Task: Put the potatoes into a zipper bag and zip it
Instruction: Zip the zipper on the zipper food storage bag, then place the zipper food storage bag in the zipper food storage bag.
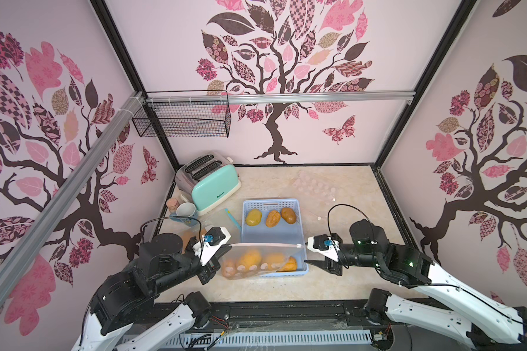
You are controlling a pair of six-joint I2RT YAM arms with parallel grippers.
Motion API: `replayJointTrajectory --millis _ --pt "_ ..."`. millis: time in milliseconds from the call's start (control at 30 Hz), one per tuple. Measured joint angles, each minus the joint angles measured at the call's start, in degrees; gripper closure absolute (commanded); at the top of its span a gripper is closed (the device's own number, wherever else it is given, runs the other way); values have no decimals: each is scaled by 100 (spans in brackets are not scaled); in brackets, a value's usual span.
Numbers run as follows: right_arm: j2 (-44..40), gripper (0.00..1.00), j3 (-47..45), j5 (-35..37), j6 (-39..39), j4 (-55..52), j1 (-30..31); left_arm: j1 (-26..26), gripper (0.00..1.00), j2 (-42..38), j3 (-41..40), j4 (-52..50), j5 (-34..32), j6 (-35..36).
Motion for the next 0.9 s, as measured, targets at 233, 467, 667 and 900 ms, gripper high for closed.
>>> replayJointTrajectory --millis 233,467,667,900 --pt "9 23 37 149 389 577 0 0 100 186 586 94 -1429 -540" --pt "-101 23 -68 179 518 957 0 0 100 214 632 485 -3104 -785" --pt "-111 22 -496 179 535 1104 0 0 100 356 636 756 -4472 -748" --pt "72 22 -605 181 509 1163 0 0 100 262 459 1137 -5464 -481"
